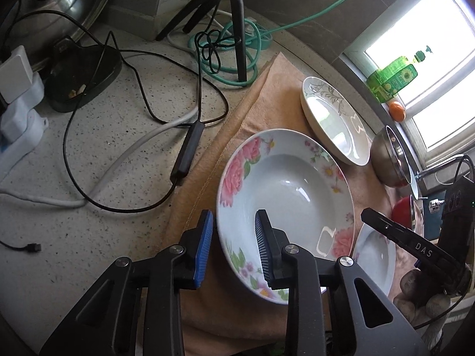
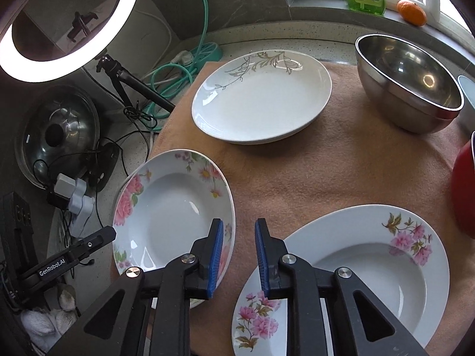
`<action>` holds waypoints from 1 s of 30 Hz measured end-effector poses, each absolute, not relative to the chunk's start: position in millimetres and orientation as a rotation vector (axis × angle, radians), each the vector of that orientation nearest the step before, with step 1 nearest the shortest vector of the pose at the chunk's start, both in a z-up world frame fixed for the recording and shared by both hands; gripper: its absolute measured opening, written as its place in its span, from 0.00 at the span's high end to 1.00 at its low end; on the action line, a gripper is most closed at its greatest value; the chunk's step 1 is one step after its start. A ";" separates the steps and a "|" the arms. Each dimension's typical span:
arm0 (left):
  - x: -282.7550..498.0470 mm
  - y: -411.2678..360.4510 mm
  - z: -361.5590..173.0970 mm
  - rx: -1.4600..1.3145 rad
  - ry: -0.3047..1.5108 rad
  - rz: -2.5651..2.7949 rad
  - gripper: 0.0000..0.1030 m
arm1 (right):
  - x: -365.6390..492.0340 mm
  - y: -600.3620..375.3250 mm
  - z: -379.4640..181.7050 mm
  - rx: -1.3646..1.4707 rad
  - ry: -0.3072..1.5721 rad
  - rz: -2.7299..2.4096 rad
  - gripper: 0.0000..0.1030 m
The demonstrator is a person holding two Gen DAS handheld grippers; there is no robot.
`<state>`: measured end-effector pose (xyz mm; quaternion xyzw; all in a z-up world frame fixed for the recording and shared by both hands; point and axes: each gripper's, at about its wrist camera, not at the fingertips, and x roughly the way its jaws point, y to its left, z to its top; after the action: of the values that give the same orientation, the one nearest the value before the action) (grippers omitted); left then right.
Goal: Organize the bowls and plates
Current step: 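Close the grippers on the rim of the pink rose plate, then lift the rose plate and carry it over the pink blossom plate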
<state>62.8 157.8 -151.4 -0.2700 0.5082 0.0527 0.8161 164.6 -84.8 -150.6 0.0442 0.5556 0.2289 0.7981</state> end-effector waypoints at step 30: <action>73.1 159.0 -165.8 -0.585 1.107 0.110 0.89 | 184.8 -73.5 -176.1 0.169 1.282 0.528 0.92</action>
<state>73.1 159.0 -165.8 -0.2735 0.5179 0.0515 0.8089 184.8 -73.5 -176.1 0.0778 0.5902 0.2428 0.7659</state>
